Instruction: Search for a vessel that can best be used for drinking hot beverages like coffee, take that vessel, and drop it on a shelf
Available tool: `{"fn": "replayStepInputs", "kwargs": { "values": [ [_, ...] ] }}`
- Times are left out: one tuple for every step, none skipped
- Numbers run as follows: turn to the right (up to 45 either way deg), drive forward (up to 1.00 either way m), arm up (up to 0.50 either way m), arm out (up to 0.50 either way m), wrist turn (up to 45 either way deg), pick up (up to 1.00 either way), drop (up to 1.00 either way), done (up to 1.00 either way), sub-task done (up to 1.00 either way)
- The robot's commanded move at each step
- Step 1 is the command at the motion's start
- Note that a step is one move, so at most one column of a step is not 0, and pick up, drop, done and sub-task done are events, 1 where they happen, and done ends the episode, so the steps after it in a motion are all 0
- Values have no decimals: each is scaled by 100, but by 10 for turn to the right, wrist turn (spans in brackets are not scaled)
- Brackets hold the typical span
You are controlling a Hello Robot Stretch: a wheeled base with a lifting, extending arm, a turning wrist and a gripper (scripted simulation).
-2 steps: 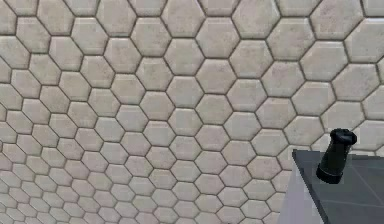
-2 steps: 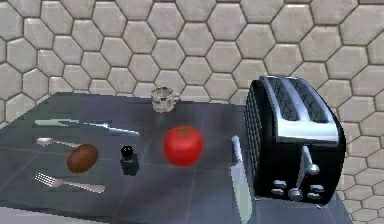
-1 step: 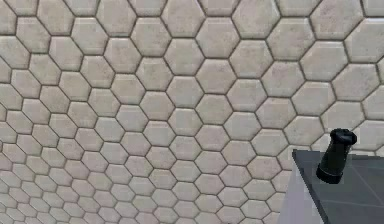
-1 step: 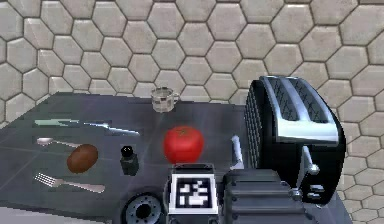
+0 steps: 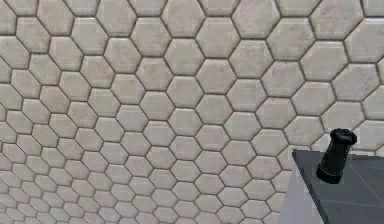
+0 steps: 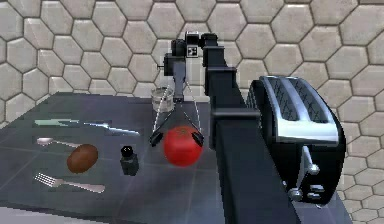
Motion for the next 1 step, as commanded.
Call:
{"fn": "replayStepInputs", "kwargs": {
  "values": [
    [0,0,0,0,450,0,0,0,0]
  ]
}}
